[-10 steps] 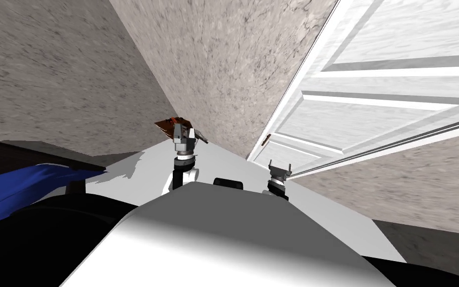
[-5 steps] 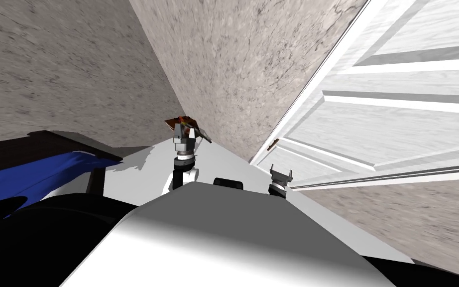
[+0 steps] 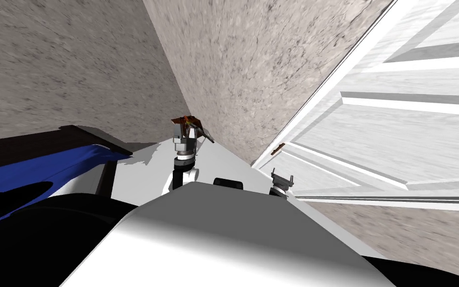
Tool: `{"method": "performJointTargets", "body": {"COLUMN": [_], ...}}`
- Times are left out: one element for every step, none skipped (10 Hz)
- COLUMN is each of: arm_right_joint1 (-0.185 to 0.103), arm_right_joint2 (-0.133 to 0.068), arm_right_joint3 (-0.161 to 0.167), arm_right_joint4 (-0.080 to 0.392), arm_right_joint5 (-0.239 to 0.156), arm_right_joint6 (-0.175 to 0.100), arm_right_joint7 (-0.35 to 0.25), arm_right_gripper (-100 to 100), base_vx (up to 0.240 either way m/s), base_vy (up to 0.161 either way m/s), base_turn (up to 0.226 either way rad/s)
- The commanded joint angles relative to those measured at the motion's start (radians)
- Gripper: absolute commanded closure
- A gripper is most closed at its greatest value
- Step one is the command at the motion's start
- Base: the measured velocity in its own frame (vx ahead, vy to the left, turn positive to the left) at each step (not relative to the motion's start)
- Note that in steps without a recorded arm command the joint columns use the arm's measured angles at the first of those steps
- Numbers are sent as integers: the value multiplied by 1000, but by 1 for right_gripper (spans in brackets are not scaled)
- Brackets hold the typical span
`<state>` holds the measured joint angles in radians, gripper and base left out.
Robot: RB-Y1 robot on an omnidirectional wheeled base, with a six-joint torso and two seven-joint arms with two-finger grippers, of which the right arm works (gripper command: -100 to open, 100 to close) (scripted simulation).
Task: Pull the door open
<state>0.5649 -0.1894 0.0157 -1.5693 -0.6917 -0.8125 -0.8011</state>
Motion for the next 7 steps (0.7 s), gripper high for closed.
{"method": "performJointTargets", "body": {"arm_right_joint1": [3,5,6,7,8,9,11], "arm_right_joint2": [-3,-8,-13,-18,-22,-27,-31], "arm_right_joint3": [3,4,5,6,6,7,8], "arm_right_joint4": [35,58,82,105,127,149,171], "arm_right_joint5": [-29,-47,-65,-83,-100,-117,-134], "arm_right_joint6": [-21,-34,-47,-59,-72,-84,-96], "arm_right_joint7": [-36,-59,-82,-104,-126,-148,-169], "arm_right_gripper": [-100,-100,-100,-100,-100,-100,-100], "base_vx": [93,94,95,91,81,81,81], "base_vy": [-50,-31,-46,-66,-56,-59,-52], "base_turn": [206,212,206,175,209,201,144]}}
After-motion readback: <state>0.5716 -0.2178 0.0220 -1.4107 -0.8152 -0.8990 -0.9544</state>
